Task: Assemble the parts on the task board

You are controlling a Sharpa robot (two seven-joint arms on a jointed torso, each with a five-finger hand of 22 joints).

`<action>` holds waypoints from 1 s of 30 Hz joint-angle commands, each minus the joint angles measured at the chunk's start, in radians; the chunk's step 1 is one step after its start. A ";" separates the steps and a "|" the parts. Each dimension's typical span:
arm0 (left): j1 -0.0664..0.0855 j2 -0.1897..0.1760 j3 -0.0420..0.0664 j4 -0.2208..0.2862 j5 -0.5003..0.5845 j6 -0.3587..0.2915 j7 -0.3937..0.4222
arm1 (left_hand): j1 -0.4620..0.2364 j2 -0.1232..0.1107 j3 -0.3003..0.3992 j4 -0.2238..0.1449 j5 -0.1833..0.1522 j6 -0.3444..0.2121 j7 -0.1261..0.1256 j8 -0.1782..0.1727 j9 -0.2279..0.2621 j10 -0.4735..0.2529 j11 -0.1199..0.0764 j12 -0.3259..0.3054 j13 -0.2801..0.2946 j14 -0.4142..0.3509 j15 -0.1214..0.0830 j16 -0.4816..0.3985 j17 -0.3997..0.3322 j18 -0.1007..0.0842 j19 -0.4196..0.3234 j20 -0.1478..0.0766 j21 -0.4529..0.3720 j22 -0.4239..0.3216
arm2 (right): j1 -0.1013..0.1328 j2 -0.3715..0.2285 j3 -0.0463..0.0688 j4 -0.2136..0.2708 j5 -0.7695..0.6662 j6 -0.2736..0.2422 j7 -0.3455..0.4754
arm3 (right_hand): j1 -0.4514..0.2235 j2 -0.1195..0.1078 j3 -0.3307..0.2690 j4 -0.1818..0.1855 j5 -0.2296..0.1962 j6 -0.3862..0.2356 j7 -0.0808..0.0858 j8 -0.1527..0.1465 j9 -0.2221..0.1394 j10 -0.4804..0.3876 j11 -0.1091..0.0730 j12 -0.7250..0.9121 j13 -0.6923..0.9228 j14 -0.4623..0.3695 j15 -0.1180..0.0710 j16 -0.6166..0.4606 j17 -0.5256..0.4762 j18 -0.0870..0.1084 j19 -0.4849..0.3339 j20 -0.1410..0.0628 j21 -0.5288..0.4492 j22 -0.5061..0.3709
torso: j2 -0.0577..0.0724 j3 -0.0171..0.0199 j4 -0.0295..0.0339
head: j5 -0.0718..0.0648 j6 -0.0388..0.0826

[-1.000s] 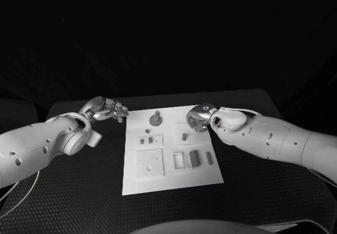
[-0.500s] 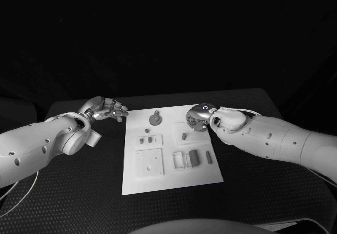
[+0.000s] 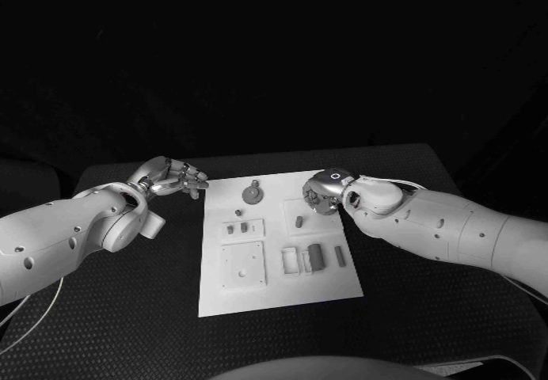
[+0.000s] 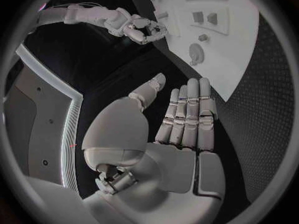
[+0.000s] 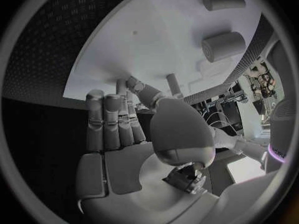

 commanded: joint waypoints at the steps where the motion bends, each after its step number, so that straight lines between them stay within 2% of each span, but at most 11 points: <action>1: 0.001 0.002 0.001 -0.002 0.004 0.011 0.005 | -0.007 0.001 -0.008 -0.001 -0.005 -0.007 -0.002 -0.003 -0.001 -0.009 0.000 -0.002 -0.001 -0.004 0.004 -0.004 0.001 0.017 0.000 0.003 -0.004 -0.001 | -0.001 -0.005 0.000 0.010 -0.002 -0.015 -0.002 | -0.002 0.008 0.006 0.001 0.002 0.013 0.006 0.006 0.005 0.007 0.002 0.007 0.001 0.003 -0.003 -0.001 -0.001 0.097 0.004 -0.003 0.005 0.018 | 0.000 -0.0005 0.0000 | 0.001 0.000; 10: 0.001 -0.001 0.001 -0.004 0.004 0.012 0.004 | -0.007 0.001 -0.009 -0.001 -0.005 -0.008 -0.001 -0.003 -0.002 -0.009 0.000 -0.002 -0.002 -0.004 0.004 -0.004 0.002 0.017 0.000 0.003 -0.004 -0.001 | -0.001 -0.023 0.007 0.031 0.021 -0.016 -0.003 | -0.003 0.006 0.006 0.001 0.002 0.015 0.005 0.007 0.006 0.010 0.000 0.007 0.001 0.005 -0.004 -0.001 -0.002 0.097 0.006 -0.004 0.005 0.017 | 0.000 -0.0002 -0.0008 | 0.001 -0.003; 23: 0.001 -0.002 0.001 -0.011 0.004 0.015 0.000 | -0.007 0.000 -0.009 -0.001 -0.004 -0.009 -0.001 -0.003 -0.002 -0.010 0.000 -0.002 -0.003 -0.004 0.004 -0.005 0.003 0.017 0.000 0.003 -0.005 -0.001 | 0.002 -0.043 0.040 0.058 0.109 -0.002 -0.002 | -0.005 0.005 0.005 0.001 0.002 0.016 0.005 0.007 0.006 0.011 0.000 0.007 0.001 0.006 -0.004 -0.002 -0.002 0.097 0.006 -0.004 0.005 0.017 | 0.000 -0.0002 -0.0001 | 0.001 -0.002; 30: 0.001 -0.003 0.001 -0.014 0.004 0.017 -0.002 | -0.007 -0.001 -0.009 -0.001 -0.004 -0.011 -0.001 -0.003 -0.003 -0.011 0.001 -0.002 -0.004 -0.004 0.004 -0.006 0.005 0.017 0.000 0.004 -0.005 -0.001 | 0.010 -0.070 0.056 0.105 0.160 0.013 -0.003 | -0.006 0.005 0.005 0.001 0.002 0.016 0.005 0.007 0.007 0.011 0.000 0.007 0.001 0.006 -0.004 -0.003 -0.002 0.097 0.006 -0.005 0.005 0.017 | 0.000 -0.0002 -0.0011 | 0.003 -0.003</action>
